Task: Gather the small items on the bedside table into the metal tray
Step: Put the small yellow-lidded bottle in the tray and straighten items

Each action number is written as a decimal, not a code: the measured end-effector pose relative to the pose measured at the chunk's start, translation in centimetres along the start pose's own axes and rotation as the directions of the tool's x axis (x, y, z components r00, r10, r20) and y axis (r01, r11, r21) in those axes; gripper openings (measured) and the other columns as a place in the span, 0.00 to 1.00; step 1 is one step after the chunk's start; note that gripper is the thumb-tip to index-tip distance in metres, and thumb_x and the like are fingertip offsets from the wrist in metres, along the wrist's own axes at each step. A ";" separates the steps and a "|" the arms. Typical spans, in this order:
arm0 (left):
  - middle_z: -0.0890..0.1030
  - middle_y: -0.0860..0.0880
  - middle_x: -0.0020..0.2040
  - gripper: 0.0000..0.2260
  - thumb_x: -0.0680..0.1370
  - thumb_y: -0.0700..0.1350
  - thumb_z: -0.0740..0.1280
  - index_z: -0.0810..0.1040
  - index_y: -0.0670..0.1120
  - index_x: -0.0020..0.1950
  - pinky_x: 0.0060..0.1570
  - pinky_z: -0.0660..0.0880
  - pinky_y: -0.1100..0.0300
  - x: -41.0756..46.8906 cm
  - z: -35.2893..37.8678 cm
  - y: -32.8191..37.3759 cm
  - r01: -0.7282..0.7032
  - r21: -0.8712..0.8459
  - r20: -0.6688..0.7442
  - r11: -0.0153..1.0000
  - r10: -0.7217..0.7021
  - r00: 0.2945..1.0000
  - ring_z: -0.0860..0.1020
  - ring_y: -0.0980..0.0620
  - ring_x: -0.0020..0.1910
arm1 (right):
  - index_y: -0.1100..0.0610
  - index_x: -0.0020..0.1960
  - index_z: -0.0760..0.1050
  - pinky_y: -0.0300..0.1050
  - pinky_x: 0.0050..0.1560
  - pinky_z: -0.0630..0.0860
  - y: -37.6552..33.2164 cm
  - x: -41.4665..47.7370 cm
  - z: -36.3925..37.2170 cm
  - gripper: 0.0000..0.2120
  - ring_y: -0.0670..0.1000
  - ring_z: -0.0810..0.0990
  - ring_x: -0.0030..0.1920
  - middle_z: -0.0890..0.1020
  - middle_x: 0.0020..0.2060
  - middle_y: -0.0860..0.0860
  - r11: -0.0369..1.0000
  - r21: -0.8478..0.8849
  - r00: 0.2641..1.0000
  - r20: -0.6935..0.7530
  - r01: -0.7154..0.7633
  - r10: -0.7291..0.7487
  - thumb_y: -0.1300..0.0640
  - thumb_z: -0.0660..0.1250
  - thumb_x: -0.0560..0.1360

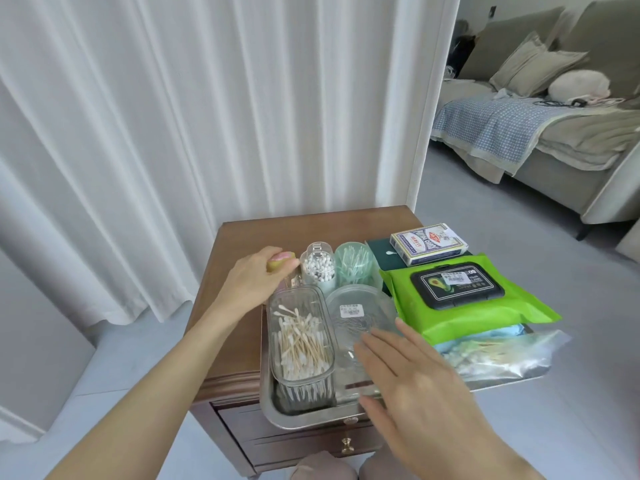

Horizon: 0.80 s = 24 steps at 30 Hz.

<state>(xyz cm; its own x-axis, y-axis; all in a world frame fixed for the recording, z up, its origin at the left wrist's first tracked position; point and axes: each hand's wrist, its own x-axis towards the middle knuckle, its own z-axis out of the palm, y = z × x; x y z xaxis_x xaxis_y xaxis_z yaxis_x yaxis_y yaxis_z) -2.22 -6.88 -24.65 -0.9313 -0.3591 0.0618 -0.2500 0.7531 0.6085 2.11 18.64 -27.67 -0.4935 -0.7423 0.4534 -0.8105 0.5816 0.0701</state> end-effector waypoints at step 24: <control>0.56 0.59 0.77 0.67 0.45 0.69 0.77 0.45 0.59 0.76 0.72 0.65 0.51 -15.8 7.1 -0.2 -0.034 -0.213 -0.153 0.977 0.001 0.988 0.55 0.60 0.76 | 0.66 0.73 0.59 0.71 0.68 0.52 7.4 -8.1 1.4 0.60 0.65 0.54 0.75 0.58 0.74 0.68 0.783 0.086 0.748 -0.246 -0.616 0.616 0.19 0.50 0.61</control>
<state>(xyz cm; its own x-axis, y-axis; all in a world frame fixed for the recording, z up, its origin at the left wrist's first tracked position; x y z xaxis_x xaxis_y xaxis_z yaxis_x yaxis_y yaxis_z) 10.68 2.57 -31.30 -0.8800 -0.4383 0.1831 -0.1559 0.6306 0.7603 -0.29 28.51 -32.06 -0.7909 -0.1148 0.6010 -0.3574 0.8840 -0.3015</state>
